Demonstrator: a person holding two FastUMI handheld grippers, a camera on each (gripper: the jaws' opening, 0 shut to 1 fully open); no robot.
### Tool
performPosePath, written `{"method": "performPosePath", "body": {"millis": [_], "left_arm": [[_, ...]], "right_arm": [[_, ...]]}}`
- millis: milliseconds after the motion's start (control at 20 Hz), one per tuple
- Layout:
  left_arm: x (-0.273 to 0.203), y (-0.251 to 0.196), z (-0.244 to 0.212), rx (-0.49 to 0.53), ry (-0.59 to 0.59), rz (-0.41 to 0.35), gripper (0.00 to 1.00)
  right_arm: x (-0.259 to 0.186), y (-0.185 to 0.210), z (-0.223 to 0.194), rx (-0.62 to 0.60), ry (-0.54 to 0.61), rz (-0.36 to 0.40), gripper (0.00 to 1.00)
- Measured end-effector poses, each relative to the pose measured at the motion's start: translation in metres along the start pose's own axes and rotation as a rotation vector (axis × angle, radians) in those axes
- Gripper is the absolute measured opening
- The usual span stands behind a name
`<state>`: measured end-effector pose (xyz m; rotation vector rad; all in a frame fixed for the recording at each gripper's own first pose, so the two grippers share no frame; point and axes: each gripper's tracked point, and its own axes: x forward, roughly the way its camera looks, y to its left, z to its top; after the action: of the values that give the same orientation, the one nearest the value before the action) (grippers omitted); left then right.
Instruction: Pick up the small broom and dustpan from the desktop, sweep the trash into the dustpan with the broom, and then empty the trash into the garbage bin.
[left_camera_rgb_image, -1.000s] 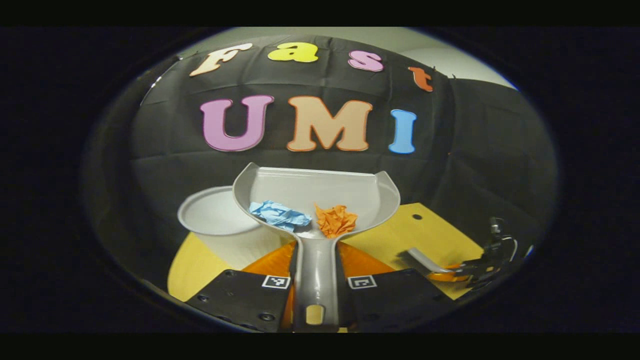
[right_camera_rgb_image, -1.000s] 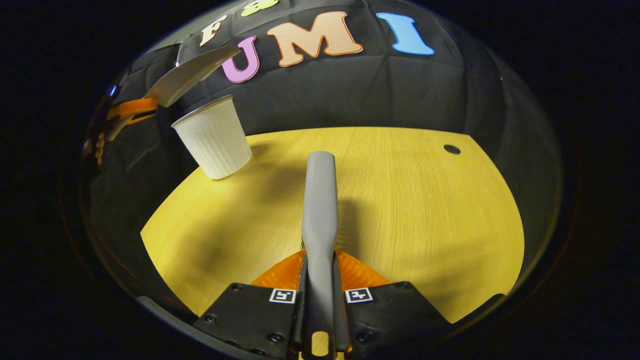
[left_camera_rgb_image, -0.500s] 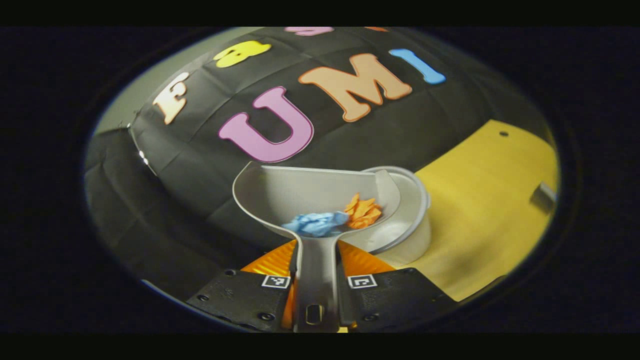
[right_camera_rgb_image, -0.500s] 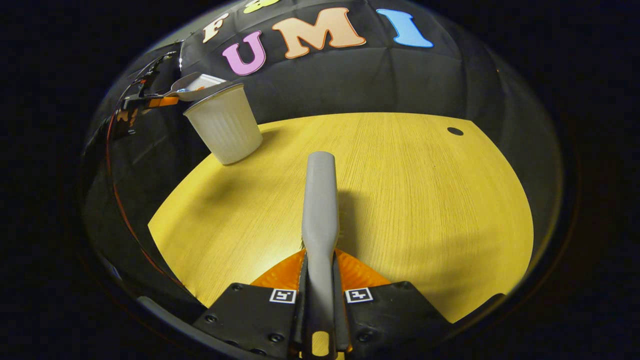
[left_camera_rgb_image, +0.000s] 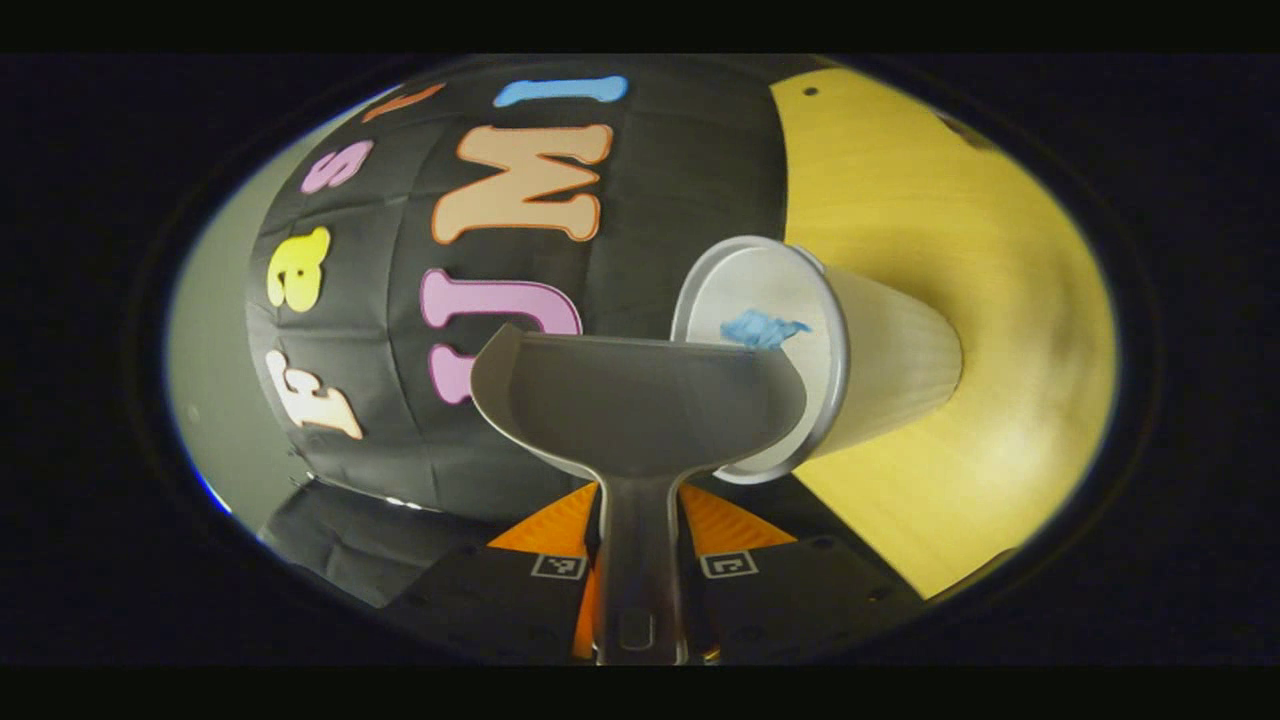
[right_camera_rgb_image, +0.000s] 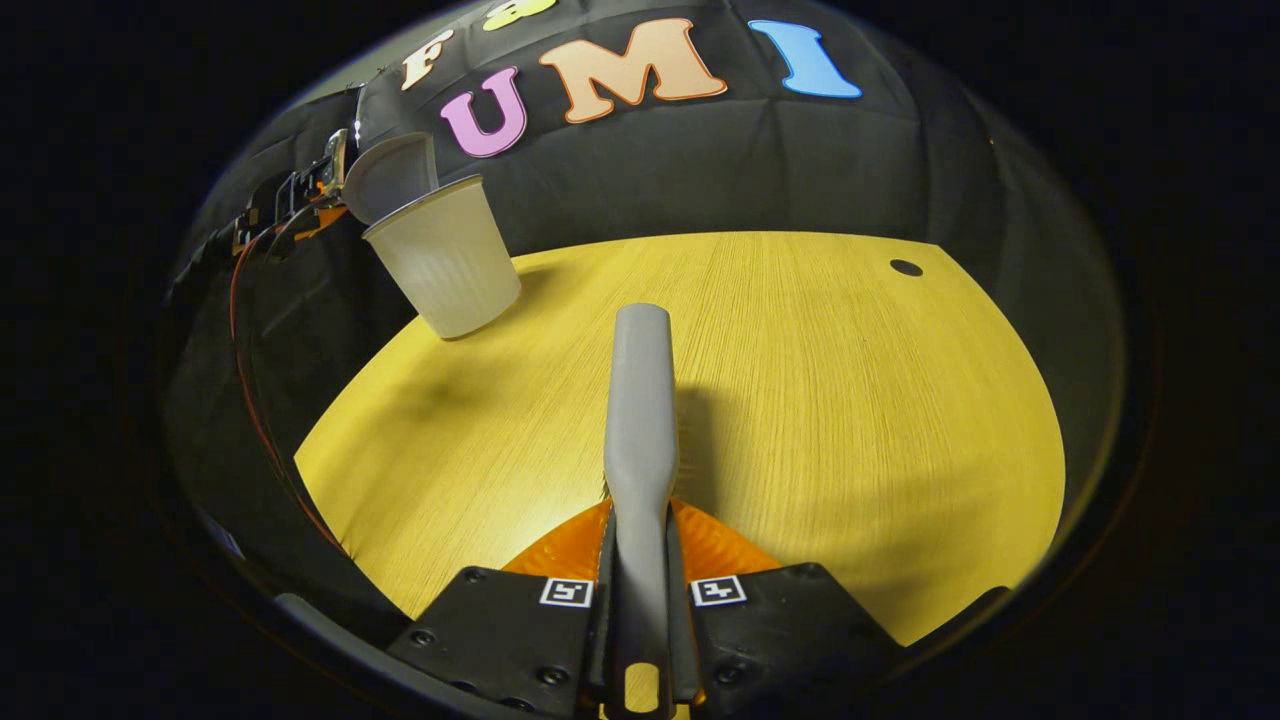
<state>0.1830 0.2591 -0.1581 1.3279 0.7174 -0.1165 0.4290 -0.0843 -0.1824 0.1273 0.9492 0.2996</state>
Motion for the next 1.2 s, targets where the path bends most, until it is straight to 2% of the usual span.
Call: {"method": "performPosePath", "body": {"millis": [200, 250, 300, 350, 450, 600, 800, 1050, 1200], "left_arm": [[-0.009, 0.006, 0.009, -0.342, -0.045, -0.01, 0.29], [-0.015, 0.005, 0.021, -0.465, -0.069, -0.042, 0.24], [-0.021, 0.0, 0.034, -0.593, -0.093, -0.086, 0.29], [-0.032, -0.007, 0.054, -0.707, -0.133, -0.135, 0.27], [-0.061, -0.026, 0.094, -0.849, -0.208, -0.209, 0.27], [-0.104, -0.068, 0.138, -0.934, -0.26, -0.298, 0.29], [-0.148, -0.144, 0.178, -1.036, -0.248, -0.423, 0.27], [-0.165, -0.225, 0.184, -1.108, -0.157, -0.529, 0.27], [-0.182, -0.268, 0.16, -1.144, -0.057, -0.563, 0.28]], "right_arm": [[-0.004, -0.002, -0.002, 0.008, -0.018, -0.004, 0.2], [-0.005, -0.001, -0.005, 0.021, -0.028, -0.004, 0.2], [-0.005, -0.002, -0.008, 0.032, -0.038, -0.004, 0.2], [-0.003, -0.005, -0.016, 0.042, -0.051, -0.002, 0.2], [-0.002, -0.009, -0.03, 0.056, -0.078, 0.003, 0.2], [-0.009, -0.011, -0.031, 0.073, -0.112, -0.022, 0.2], [-0.018, -0.022, -0.017, 0.029, -0.162, -0.125, 0.2], [-0.014, -0.034, -0.025, 0.038, -0.127, -0.202, 0.2], [-0.001, -0.036, -0.044, 0.059, -0.058, -0.238, 0.2]]}}
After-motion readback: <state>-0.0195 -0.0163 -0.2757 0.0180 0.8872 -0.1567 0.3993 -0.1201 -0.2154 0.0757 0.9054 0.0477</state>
